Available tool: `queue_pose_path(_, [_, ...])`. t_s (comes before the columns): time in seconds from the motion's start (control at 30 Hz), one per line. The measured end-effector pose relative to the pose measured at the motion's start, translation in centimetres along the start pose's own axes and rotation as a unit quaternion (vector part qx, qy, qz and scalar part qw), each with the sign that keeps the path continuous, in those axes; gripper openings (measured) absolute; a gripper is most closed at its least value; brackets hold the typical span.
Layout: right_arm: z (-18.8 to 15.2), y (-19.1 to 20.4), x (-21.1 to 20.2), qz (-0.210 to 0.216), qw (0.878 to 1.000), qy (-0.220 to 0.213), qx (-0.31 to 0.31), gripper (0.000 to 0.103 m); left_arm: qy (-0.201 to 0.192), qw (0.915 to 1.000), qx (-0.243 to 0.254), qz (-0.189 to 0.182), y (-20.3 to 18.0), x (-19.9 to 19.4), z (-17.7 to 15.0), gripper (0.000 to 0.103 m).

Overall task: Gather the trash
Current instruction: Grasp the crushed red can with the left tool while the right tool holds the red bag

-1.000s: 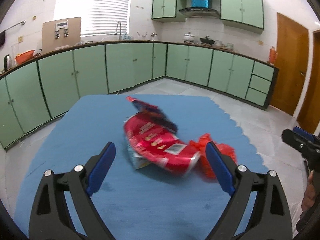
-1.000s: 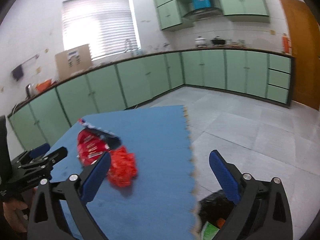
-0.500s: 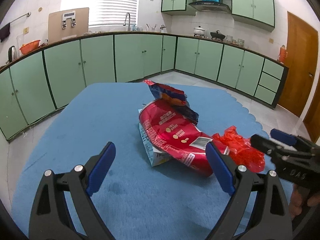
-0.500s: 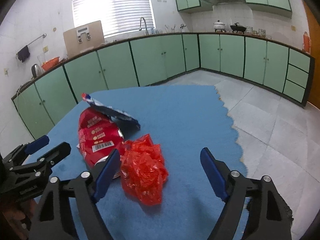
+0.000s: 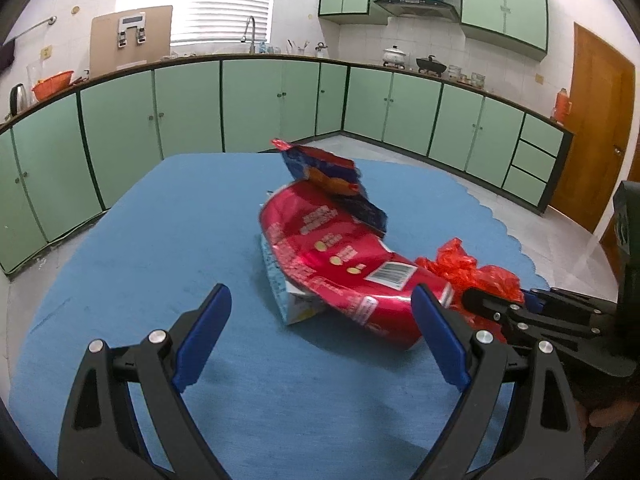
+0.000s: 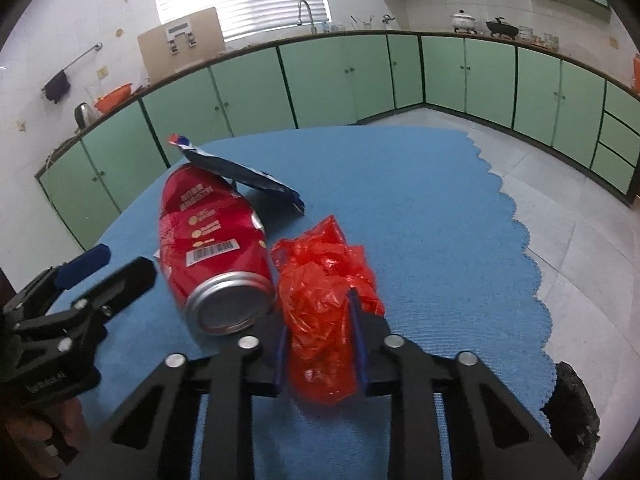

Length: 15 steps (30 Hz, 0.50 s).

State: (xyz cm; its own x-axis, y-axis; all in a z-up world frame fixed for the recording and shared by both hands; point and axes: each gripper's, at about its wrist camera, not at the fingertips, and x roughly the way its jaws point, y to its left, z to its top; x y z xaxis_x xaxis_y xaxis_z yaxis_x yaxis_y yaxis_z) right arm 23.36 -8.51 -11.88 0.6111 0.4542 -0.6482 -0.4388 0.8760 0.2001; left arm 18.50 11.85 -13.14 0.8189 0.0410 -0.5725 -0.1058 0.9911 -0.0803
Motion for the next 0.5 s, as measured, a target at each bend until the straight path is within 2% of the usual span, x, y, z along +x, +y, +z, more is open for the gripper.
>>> queue_pose_path(0.07, [0.0,-0.3,-0.5,-0.003,1.0,-0.007,0.001,0.014,0.005,1.0,0.002,-0.008,-0.5,0.2,0.0,0.088])
queue_pose_path(0.23, [0.2,-2.0,-1.5,-0.019,1.0,-0.017,0.015,0.012,0.009,0.9996,-0.002,-0.026,-2.2,0.7,0.3,0.088])
queue_pose_path(0.37, [0.5,-3.3,-2.0,-0.025,0.999,-0.025,0.022,0.012,0.015,0.9997,0.0,-0.021,-4.3,1.8,0.8,0.088])
queue_pose_path(0.5, [1.1,-3.9,-2.2,-0.026,0.999,-0.029,0.017,0.012,0.027,0.9996,-0.002,0.004,-6.0,3.2,1.1,0.089])
